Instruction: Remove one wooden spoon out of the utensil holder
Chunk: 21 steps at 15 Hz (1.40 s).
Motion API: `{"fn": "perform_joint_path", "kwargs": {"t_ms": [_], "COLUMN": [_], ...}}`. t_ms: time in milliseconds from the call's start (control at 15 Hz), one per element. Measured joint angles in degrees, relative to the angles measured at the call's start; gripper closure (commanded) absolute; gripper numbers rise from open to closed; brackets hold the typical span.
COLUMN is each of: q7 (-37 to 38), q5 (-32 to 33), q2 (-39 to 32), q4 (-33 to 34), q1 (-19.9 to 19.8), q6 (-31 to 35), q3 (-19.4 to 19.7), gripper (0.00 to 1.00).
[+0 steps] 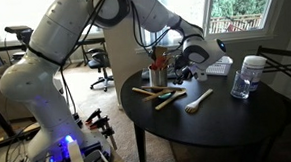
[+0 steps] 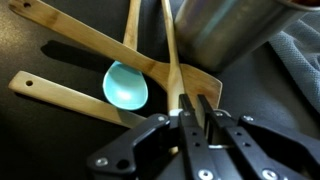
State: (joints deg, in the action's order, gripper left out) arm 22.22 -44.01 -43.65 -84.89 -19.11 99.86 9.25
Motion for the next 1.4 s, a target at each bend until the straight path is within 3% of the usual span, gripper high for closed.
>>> {"fn": "perform_joint_path", "kwargs": {"t_ms": [667, 1400], "q7": [4.59, 12.67], "q5": [1.92, 16.23], "q2": [0.21, 9.06], "q4": [1.42, 6.31], "q1": [1.11, 6.48], "q6": [-0.42, -3.89], "q3": [1.29, 2.13], "gripper": [0.00, 0.00]}}
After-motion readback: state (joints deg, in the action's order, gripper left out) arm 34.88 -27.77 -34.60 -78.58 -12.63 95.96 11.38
